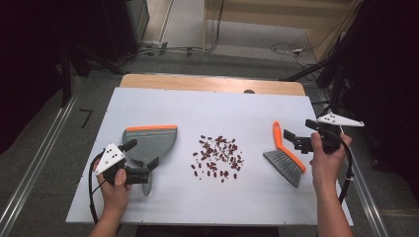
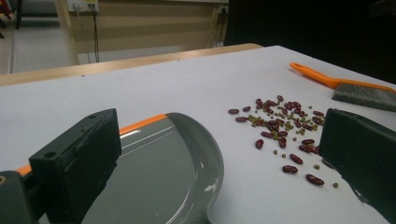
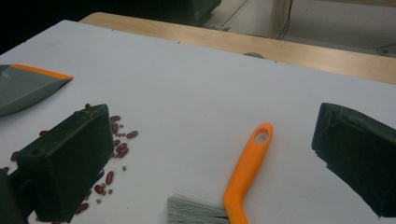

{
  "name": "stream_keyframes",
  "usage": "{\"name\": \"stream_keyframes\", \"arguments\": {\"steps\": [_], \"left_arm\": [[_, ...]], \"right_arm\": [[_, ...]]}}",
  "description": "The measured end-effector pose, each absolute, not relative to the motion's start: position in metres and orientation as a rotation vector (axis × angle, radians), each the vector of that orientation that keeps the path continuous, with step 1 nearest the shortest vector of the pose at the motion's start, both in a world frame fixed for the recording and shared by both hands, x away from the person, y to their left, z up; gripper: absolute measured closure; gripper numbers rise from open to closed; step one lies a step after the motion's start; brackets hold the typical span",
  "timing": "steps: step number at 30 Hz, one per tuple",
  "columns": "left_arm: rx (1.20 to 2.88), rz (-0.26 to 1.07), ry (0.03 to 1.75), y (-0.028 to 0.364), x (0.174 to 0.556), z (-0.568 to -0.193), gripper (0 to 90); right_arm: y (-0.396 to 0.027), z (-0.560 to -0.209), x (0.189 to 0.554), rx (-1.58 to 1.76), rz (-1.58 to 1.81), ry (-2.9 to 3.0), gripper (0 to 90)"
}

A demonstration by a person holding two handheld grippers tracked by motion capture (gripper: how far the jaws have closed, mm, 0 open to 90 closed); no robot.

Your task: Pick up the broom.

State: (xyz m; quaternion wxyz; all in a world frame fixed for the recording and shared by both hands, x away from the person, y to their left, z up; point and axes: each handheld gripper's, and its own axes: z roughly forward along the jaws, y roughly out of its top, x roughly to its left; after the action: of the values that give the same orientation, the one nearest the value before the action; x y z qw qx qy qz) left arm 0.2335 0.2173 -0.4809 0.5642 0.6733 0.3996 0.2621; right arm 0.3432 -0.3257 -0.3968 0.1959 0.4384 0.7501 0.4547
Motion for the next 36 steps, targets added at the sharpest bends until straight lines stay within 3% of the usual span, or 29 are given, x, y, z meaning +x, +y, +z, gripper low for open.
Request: {"name": "stream_keyframes", "arguments": {"steps": [9, 11, 13, 15, 16, 17, 18, 19, 29, 36], "left_arm": [[1.593, 0.621, 0.941, 0.215, 0.234, -0.479, 0.0], [1.598, 0.626, 0.939, 0.214, 0.234, -0.479, 0.0], [1.599, 0.627, 0.940, 0.213, 0.233, -0.478, 0.0], [1.599, 0.629, 0.941, 0.212, 0.232, -0.479, 0.0], [1.601, 0.630, 0.941, 0.212, 0.231, -0.478, 0.0], [1.603, 0.629, 0.938, 0.211, 0.231, -0.478, 0.0], [1.607, 0.630, 0.937, 0.211, 0.231, -0.478, 0.0], [1.610, 0.631, 0.936, 0.210, 0.231, -0.478, 0.0], [1.617, 0.635, 0.933, 0.209, 0.230, -0.478, 0.0], [1.620, 0.634, 0.928, 0.208, 0.230, -0.477, 0.0]], "right_arm": [[-0.315, -0.419, 0.369, 1.313, 1.148, 2.222, 0.0], [-0.310, -0.428, 0.377, 1.352, 1.085, 2.245, 7.5], [-0.307, -0.432, 0.379, 1.359, 1.054, 2.258, 8.5], [-0.302, -0.441, 0.384, 1.401, 0.968, 2.271, 23.9], [-0.302, -0.441, 0.384, 1.401, 0.968, 2.271, 23.9], [-0.302, -0.445, 0.386, 1.450, 0.938, 2.254, 32.5], [-0.302, -0.445, 0.386, 1.450, 0.938, 2.254, 32.5], [-0.303, -0.448, 0.387, 1.471, 0.869, 2.249, 38.1], [-0.308, -0.463, 0.390, 1.594, 0.791, 2.246, 52.8], [-0.305, -0.472, 0.392, 1.686, 0.718, 2.259, 57.5]]}}
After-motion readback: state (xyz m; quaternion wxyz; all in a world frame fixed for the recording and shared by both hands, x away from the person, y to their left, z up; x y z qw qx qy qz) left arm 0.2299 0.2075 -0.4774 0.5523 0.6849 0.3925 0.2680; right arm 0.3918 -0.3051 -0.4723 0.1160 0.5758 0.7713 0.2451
